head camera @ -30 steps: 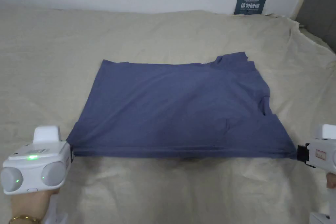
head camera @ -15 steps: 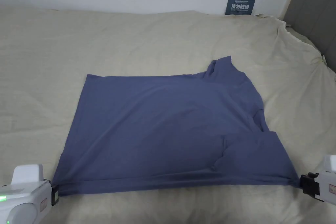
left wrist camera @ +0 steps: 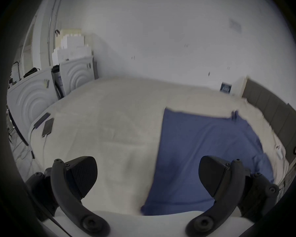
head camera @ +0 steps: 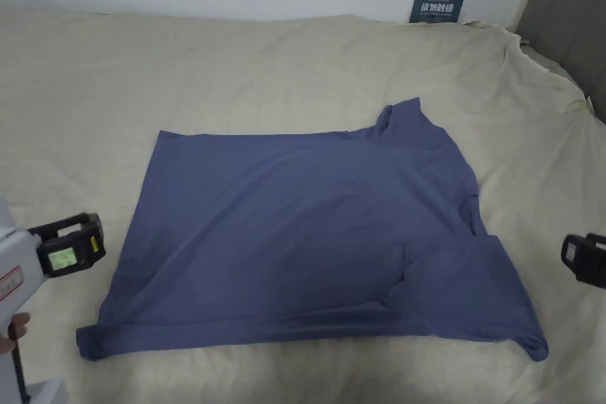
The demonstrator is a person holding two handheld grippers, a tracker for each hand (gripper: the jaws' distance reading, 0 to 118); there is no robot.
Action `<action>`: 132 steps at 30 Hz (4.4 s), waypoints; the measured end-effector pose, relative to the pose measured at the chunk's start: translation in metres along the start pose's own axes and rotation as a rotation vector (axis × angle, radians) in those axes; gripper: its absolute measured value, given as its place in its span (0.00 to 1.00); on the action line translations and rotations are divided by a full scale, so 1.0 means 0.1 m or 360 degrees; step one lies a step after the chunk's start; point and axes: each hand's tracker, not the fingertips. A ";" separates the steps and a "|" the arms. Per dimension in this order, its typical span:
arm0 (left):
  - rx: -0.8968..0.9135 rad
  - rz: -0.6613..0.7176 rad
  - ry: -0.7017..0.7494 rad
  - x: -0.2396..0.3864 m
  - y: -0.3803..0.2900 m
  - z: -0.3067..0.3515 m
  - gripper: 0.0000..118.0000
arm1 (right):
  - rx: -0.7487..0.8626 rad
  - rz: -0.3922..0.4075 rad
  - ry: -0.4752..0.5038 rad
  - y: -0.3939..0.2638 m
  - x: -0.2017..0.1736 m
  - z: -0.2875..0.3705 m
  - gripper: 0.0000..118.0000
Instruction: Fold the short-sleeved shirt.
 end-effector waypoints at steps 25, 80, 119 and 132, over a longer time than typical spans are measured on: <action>0.0410 -0.0157 -0.0145 0.58 -0.40 0.07 0.00 | 0.0476 -0.0032 0.0153 -0.31 -0.82 0.24 0.00; -0.0685 0.0087 0.0011 0.12 -0.53 -0.43 0.00 | -0.0976 -0.0150 -0.0046 -0.87 0.00 -1.07 0.70; -0.0683 0.0168 0.0181 0.55 0.33 -2.68 0.11 | -0.0922 -0.0287 -0.0062 0.63 -0.52 -3.19 0.07; -0.0083 -0.0096 0.0072 0.41 0.77 -1.50 0.92 | -0.0195 -0.0022 -0.0037 0.99 -0.48 -1.70 0.90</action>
